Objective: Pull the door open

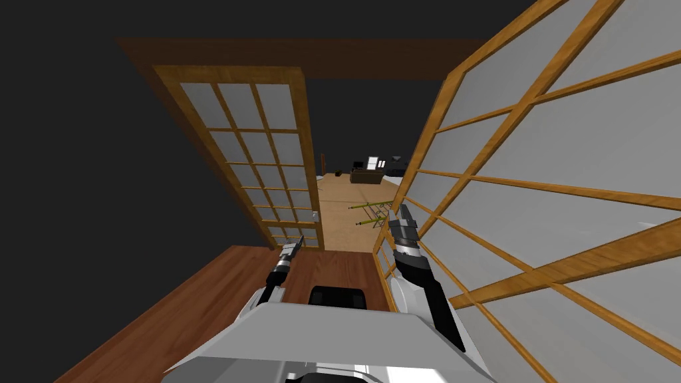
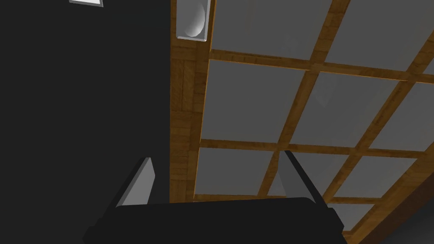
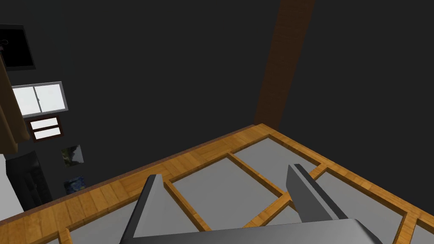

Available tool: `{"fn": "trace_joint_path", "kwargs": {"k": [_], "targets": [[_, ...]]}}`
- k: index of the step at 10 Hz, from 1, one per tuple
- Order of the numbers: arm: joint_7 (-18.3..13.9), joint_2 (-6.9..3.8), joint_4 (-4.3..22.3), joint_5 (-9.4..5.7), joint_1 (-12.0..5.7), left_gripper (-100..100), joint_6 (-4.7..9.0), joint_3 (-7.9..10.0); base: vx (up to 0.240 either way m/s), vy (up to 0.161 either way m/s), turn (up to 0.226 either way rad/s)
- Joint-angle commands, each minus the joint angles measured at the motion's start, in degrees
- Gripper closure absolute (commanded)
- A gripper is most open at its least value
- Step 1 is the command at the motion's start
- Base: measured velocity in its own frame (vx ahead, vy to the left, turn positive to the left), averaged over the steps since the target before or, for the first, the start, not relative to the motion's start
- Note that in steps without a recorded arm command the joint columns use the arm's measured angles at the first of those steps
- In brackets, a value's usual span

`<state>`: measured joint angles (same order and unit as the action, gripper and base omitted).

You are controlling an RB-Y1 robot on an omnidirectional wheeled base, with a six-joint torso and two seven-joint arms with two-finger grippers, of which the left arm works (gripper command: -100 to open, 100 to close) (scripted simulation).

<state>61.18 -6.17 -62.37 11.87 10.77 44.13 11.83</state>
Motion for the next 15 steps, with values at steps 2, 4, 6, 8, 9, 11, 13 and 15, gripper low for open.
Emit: {"fn": "trace_joint_path", "kwargs": {"k": [2, 4, 6, 8, 9, 11, 13, 15], "targets": [[3.26, 0.06, 3.37, 0.77, -0.84, -100, 0.99, 0.73, 0.137, 0.005, -0.115], [5.57, 0.11, 6.08, 1.31, -1.63, -100, 1.78, 1.29, 0.109, 0.012, -0.076], [7.66, 0.17, 8.52, 1.79, -2.34, -100, 2.49, 1.80, 0.114, 0.019, -0.094], [9.16, 0.23, 10.27, 2.14, -2.85, -100, 3.01, 2.16, 0.087, 0.009, -0.058], [10.12, 0.27, 11.40, 2.37, -3.18, -100, 3.34, 2.40, 0.106, 0.006, -0.069], [10.11, 0.27, 11.36, 2.40, -3.15, -100, 3.24, 2.40, 0.073, 0.011, -0.032], [9.88, -0.60, 12.55, 1.77, -2.91, -100, 4.27, 3.33, 0.157, -0.010, -0.100], [9.49, -1.43, 13.56, 1.16, -2.62, -100, 5.16, 4.20, 0.208, -0.014, -0.102]]}}
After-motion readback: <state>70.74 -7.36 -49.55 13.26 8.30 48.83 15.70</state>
